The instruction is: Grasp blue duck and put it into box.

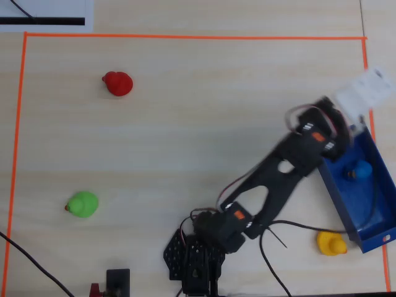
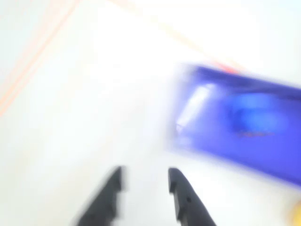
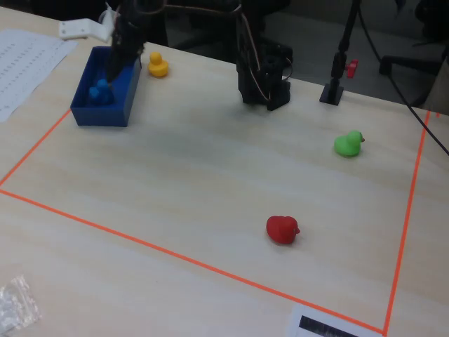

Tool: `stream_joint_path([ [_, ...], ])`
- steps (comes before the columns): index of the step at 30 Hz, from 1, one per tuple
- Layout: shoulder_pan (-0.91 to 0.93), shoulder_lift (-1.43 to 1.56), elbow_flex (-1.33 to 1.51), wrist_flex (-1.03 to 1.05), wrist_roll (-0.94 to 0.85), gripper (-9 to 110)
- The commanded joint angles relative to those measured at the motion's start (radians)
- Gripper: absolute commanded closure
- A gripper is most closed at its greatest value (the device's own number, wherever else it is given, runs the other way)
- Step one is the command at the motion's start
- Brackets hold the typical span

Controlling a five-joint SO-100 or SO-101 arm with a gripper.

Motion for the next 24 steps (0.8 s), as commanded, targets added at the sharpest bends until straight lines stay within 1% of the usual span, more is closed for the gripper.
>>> stream_joint_path([
  [1,-0.517,0.477,0.618,-0.202,0.02,101],
  [3,-0.618,0.621,0.89,-0.324,-0.011,101],
  [7,-0.713,0.868,1.305,-0.42,-0.069,101],
  [10,-0.738,1.063,1.554,-0.434,-0.12,101],
  [12,-0.736,1.19,1.672,-0.376,-0.152,101],
  [16,-0.726,1.364,1.767,-0.193,-0.158,101],
  [24,-0.696,1.536,1.813,0.075,-0.224,101],
])
